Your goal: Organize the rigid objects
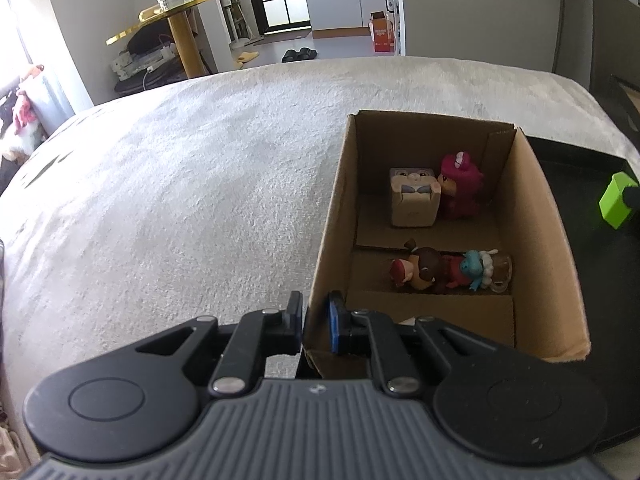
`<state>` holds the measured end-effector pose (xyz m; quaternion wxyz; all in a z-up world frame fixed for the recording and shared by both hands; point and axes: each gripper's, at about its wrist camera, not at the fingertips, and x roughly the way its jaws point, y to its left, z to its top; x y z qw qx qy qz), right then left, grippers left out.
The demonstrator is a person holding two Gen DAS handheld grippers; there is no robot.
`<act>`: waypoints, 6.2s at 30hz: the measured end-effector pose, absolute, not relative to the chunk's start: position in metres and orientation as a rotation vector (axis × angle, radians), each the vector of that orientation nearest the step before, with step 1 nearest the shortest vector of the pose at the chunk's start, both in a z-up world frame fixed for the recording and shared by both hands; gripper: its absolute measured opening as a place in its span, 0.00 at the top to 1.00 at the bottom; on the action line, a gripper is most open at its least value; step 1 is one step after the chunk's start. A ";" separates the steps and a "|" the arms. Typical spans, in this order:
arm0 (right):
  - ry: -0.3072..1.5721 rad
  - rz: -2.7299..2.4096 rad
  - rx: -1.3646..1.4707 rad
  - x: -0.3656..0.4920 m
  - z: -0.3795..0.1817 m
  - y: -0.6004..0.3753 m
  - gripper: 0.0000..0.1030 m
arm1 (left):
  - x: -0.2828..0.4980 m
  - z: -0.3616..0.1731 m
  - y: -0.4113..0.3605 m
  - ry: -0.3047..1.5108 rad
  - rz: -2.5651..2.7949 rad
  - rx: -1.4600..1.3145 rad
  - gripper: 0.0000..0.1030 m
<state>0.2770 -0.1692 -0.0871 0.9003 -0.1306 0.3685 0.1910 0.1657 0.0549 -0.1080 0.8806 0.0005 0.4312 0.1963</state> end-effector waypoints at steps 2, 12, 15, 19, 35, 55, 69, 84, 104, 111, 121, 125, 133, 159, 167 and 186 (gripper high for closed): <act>0.772 0.376 -0.254 0.285 -0.092 -0.176 0.31 | 0.166 -0.109 0.053 0.901 0.414 0.017 0.88; 0.794 0.331 -0.246 0.313 -0.113 -0.192 0.21 | 0.171 -0.111 0.042 0.914 0.444 0.092 0.87; 0.804 0.328 -0.243 0.322 -0.119 -0.194 0.21 | 0.172 -0.111 0.040 0.918 0.451 0.109 0.86; 0.815 0.301 -0.230 0.334 -0.127 -0.195 0.19 | 0.172 -0.111 0.040 0.922 0.455 0.119 0.86; 0.890 0.324 -0.253 0.346 -0.144 -0.187 0.49 | 0.173 -0.112 0.041 0.922 0.458 0.114 0.86; 0.875 0.353 -0.213 0.278 -0.113 -0.184 0.49 | 0.171 -0.110 0.043 0.915 0.451 0.085 0.86; 0.798 0.433 -0.287 0.266 -0.076 -0.135 0.49 | 0.167 -0.108 0.053 0.889 0.429 0.010 0.87; 0.716 0.543 -0.325 0.246 -0.038 -0.073 0.49 | 0.161 -0.107 0.064 0.871 0.402 -0.071 0.88; 0.731 0.705 -0.417 0.229 -0.041 -0.001 0.48 | 0.156 -0.106 0.076 0.855 0.370 -0.162 0.88; 0.738 0.765 -0.466 0.228 -0.042 0.013 0.48 | 0.157 -0.107 0.077 0.853 0.369 -0.169 0.88; 0.699 0.781 -0.477 0.225 -0.033 0.015 0.40 | 0.157 -0.106 0.078 0.856 0.370 -0.169 0.88; 0.712 0.773 -0.469 0.223 -0.034 0.011 0.36 | 0.157 -0.105 0.079 0.861 0.367 -0.177 0.88; 0.745 0.737 -0.393 0.216 -0.032 -0.016 0.29 | 0.158 -0.099 0.083 0.885 0.368 -0.201 0.87; 0.731 0.534 -0.103 0.187 0.005 -0.154 0.00 | 0.136 -0.012 -0.003 0.845 0.262 -0.062 0.42; 0.760 0.491 -0.039 0.171 0.009 -0.185 0.00 | 0.121 0.005 -0.022 0.841 0.217 -0.027 0.13; 0.784 0.414 0.093 0.127 0.028 -0.231 0.00 | 0.078 0.030 -0.025 0.855 0.122 -0.042 0.02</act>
